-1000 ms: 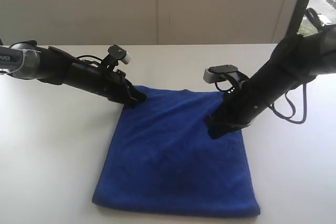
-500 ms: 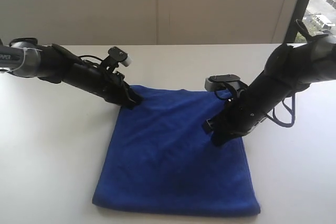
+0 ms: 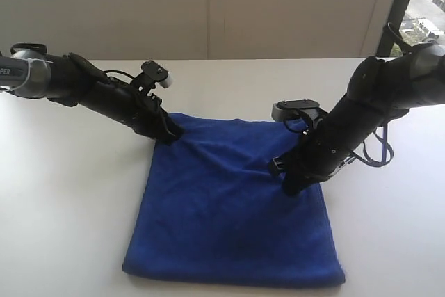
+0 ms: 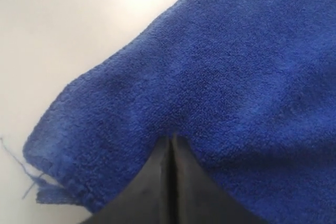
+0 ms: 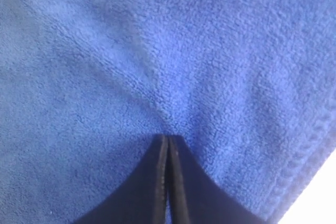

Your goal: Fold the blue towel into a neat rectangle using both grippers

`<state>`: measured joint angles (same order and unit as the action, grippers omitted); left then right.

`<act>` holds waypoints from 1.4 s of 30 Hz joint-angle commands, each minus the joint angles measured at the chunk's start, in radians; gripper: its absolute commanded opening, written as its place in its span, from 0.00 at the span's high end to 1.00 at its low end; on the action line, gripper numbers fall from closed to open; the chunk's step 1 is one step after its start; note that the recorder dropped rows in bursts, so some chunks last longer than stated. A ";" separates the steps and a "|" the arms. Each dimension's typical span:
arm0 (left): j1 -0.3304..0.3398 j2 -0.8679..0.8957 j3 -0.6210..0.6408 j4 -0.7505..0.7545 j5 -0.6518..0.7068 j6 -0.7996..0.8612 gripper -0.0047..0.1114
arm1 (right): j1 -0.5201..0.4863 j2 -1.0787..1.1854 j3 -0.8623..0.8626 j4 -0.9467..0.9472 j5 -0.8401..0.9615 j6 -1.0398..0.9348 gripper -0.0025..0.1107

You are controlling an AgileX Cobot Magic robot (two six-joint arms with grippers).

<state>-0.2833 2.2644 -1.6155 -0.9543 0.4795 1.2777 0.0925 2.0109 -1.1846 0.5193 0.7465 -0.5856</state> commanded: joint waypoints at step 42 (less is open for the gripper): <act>-0.064 -0.180 0.279 -0.226 0.211 0.071 0.96 | -0.003 -0.574 0.174 -0.061 0.060 0.007 0.98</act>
<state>-0.3189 2.0923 -1.3423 -1.1433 0.7382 1.3269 0.0925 1.4457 -1.0171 0.4595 0.7947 -0.5847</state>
